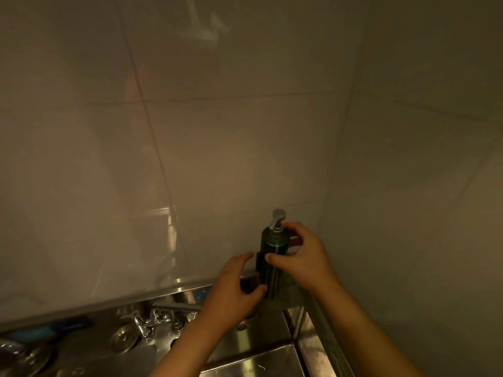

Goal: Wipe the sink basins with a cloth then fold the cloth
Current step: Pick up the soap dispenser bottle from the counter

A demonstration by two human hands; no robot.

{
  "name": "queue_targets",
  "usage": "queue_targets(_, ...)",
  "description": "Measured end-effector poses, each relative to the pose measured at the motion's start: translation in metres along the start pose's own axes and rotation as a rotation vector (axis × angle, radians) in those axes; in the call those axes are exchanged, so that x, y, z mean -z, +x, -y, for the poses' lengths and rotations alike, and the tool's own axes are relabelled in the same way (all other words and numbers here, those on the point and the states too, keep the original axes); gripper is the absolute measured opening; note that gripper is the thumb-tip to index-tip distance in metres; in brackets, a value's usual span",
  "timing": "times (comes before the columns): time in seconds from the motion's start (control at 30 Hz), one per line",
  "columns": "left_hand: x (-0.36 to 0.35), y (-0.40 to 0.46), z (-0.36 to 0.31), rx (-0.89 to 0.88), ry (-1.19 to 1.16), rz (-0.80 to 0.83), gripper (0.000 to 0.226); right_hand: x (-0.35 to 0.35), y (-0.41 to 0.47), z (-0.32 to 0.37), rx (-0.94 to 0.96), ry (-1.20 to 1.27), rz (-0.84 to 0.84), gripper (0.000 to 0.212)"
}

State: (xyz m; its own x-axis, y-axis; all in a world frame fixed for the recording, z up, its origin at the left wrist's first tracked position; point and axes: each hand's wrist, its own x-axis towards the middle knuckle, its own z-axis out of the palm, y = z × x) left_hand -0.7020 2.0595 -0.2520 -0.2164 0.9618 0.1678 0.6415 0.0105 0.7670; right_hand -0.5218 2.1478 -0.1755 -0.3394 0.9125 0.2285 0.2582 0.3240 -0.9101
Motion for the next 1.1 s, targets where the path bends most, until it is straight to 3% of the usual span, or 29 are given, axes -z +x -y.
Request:
queue_targets(0.23, 0.063, -0.068, -0.018, 0.018, -0.117, -0.002, 0.053, -0.038, -0.054, 0.064, 0.075, -0.035, 0.082, 0.061)
queue_targets(0.4, 0.108, -0.12, -0.014, 0.016, -0.114, -0.034, 0.047, -0.072, -0.098, 0.099, 0.083, -0.039, 0.096, 0.062)
queue_targets(0.73, 0.164, -0.221, 0.006, 0.044, -0.115, -0.062, 0.052, -0.119, -0.178, 0.168, 0.098, -0.089, 0.128, 0.065)
queue_targets(1.1, 0.182, -0.328, -0.015, 0.153, -0.088, -0.281, 0.067, -0.131, -0.232, 0.213, 0.284, 0.022, 0.287, 0.061)
